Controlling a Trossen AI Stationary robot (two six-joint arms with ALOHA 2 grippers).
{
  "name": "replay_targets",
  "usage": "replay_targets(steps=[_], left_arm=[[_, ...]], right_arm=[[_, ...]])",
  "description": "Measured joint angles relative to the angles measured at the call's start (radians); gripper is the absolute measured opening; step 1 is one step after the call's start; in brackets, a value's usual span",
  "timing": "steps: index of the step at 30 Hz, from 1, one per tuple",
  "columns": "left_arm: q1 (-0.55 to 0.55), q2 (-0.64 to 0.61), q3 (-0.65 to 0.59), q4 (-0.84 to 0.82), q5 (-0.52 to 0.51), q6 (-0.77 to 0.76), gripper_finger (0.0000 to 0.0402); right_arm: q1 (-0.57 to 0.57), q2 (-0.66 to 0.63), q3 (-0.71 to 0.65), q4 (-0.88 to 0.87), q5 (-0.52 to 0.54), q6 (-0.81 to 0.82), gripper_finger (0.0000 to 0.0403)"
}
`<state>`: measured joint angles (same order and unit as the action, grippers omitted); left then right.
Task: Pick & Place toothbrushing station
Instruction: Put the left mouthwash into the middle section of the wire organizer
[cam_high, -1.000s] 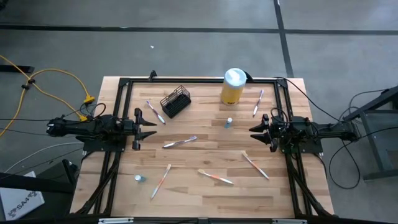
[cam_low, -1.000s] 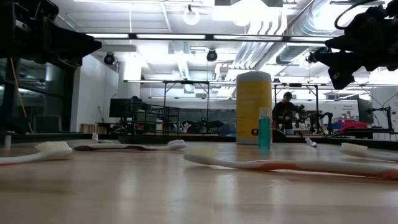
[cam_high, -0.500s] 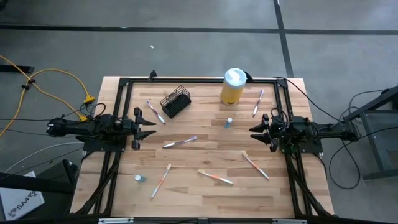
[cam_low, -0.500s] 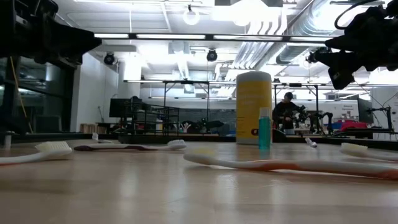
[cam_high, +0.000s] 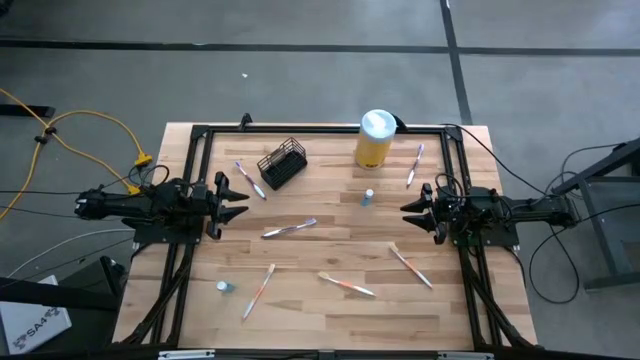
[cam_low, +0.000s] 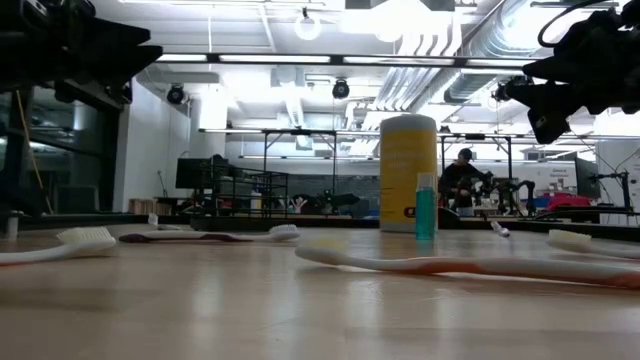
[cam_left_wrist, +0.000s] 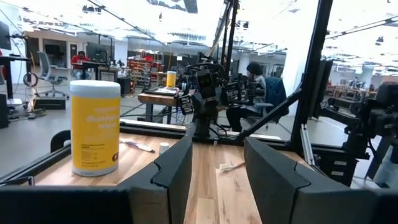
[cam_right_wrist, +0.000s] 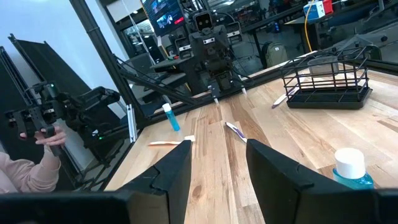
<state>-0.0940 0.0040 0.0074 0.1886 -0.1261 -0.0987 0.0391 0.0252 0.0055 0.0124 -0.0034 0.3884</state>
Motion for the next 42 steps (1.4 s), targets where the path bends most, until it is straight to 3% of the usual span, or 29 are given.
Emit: replay_targets(steps=[15, 19, 26, 35, 42], left_arm=[[-0.001, 0.030, 0.063, -0.075, -0.010, -0.127, 0.0141], [-0.001, 0.122, 0.116, -0.089, -0.010, -0.148, 0.0141], [-0.019, 0.402, 0.257, -0.094, -0.011, -0.185, 0.0141], [-0.223, 0.694, 0.539, -0.328, -0.029, -0.213, 0.0141], [-0.418, 0.735, 0.714, -0.658, -0.254, -0.446, 0.0112]], right_arm=[[0.000, 0.000, 0.000, 0.000, 0.000, 0.000, 0.0145], [0.000, 0.000, 0.000, 0.000, 0.000, 0.000, 0.0145], [0.000, 0.000, 0.000, 0.000, 0.000, 0.000, 0.0145], [0.000, 0.000, 0.000, 0.000, 0.000, 0.000, 0.0145], [0.000, 0.000, 0.000, 0.000, 0.000, 0.000, 0.0145]])
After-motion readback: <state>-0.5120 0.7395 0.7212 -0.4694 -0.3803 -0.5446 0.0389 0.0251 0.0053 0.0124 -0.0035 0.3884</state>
